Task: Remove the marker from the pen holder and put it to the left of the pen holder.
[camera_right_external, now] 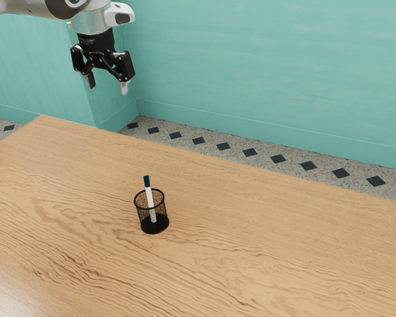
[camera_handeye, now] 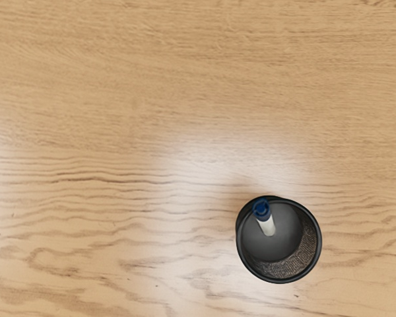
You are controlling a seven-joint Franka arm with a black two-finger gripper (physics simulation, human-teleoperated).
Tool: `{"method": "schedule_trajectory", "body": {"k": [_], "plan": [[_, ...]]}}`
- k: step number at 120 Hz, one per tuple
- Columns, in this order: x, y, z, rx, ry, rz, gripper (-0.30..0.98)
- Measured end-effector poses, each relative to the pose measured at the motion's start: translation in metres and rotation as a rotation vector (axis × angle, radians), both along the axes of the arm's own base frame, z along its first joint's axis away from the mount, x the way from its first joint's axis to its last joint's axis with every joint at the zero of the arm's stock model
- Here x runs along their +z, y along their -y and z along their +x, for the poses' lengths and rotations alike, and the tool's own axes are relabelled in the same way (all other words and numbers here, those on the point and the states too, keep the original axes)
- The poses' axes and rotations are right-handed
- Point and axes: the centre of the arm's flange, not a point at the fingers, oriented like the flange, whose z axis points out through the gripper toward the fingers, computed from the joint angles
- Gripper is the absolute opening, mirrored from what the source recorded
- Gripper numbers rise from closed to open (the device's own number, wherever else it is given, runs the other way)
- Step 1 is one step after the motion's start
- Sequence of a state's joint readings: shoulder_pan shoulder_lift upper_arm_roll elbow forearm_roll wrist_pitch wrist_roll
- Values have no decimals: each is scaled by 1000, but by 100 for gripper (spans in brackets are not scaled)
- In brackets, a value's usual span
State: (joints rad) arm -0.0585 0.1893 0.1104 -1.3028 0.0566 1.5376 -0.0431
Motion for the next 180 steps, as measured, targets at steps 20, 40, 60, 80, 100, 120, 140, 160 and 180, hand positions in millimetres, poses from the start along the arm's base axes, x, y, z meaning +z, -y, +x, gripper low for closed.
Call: {"method": "schedule_trajectory", "body": {"k": [20,40,60,80,100,120,140,160,180], "plan": [[0,-11,-1,24,0,-15,69],[3,-35,-5,72,8,-58,69],[-33,-87,-19,164,-138,-54,68],[-140,-153,-8,291,-339,-148,69],[-201,-172,-2,338,-443,-183,69],[-241,-177,8,356,-460,-188,69],[-245,-128,30,298,-435,-194,69],[-241,-46,49,208,-407,-192,69],[-252,11,41,167,-417,-192,69]]}}
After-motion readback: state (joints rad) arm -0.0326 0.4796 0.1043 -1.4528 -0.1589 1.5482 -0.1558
